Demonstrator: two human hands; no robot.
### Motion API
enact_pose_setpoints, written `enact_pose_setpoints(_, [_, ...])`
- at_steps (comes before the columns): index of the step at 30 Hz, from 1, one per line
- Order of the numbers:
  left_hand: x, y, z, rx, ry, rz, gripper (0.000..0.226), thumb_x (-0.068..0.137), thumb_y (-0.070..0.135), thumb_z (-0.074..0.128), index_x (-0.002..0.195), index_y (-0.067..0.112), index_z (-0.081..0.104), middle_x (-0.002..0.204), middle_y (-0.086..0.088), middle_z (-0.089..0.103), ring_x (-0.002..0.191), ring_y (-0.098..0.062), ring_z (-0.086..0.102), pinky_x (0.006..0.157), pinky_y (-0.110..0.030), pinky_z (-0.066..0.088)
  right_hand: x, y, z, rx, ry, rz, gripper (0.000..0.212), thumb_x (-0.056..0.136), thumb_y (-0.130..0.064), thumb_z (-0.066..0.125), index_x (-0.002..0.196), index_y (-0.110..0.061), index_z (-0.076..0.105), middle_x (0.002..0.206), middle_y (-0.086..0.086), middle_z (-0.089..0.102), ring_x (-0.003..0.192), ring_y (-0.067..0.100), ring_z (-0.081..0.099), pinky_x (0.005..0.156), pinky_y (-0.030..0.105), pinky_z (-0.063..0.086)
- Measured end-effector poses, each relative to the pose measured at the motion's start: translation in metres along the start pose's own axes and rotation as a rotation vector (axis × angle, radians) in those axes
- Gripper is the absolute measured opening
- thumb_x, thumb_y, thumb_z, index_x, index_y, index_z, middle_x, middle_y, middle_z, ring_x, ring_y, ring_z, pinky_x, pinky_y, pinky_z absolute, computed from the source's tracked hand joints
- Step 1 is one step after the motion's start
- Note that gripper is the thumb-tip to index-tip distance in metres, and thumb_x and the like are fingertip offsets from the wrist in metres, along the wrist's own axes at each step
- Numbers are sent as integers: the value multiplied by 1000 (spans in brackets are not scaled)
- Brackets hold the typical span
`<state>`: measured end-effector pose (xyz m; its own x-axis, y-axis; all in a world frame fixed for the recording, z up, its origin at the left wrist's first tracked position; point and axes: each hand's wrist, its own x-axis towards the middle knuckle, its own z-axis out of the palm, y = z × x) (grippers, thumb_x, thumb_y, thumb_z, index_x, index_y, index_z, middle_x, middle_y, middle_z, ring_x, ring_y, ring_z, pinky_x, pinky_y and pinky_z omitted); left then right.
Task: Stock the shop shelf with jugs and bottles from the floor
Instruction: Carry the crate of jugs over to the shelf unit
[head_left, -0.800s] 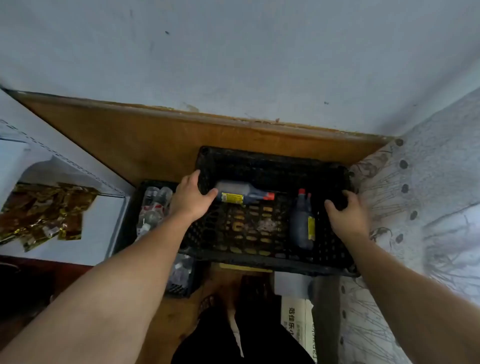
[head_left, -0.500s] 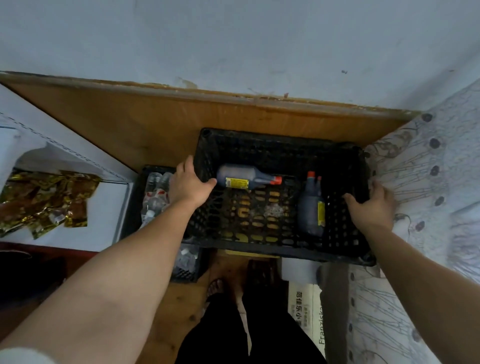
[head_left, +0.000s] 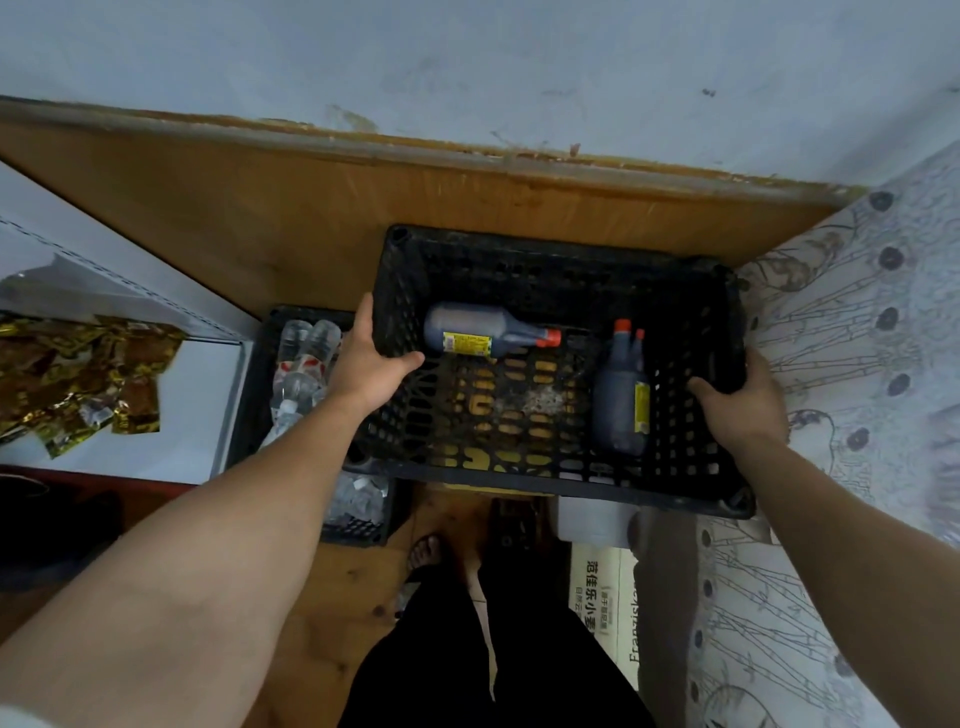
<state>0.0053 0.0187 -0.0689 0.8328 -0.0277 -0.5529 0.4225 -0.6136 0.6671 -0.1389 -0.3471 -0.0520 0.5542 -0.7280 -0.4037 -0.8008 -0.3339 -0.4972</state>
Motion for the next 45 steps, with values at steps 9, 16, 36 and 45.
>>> enact_pose_setpoints(9, [-5, -4, 0, 3, -57, 78, 89, 86, 26, 71, 145, 56, 11, 157, 7, 24, 83, 14, 51, 104, -34, 39, -3, 8, -3, 54, -105, -103, 80, 87, -23, 68, 151, -38, 22, 143, 4, 49, 128, 26, 48, 107, 34, 37])
enact_pose_setpoints(16, [-1, -3, -5, -25, -117, 77, 68, 88, 25, 69, 140, 52, 34, 153, 5, 30, 92, 7, 55, 103, -30, 37, 2, 11, -5, -56, -154, -162, 59, 89, -20, 64, 142, -35, 44, 139, 12, 45, 127, 30, 44, 109, 36, 35])
enact_pose_setpoints(36, [-14, 5, -14, -269, -17, -23, 47, 88, 22, 67, 133, 28, 54, 139, -6, 52, 109, -25, 59, 78, -29, 47, -8, -9, -3, 225, -129, 17, 47, 86, -14, 67, 132, -24, 58, 110, 1, 62, 101, 22, 61, 100, 42, 49])
enact_pose_setpoints(45, [-65, -18, -66, -374, 91, -43, 46, 89, 26, 67, 134, 26, 55, 132, -6, 57, 86, -15, 57, 74, -28, 47, -52, -42, -9, 196, -143, -77, 45, 87, -19, 66, 131, -28, 59, 118, 3, 66, 95, 22, 64, 94, 43, 53])
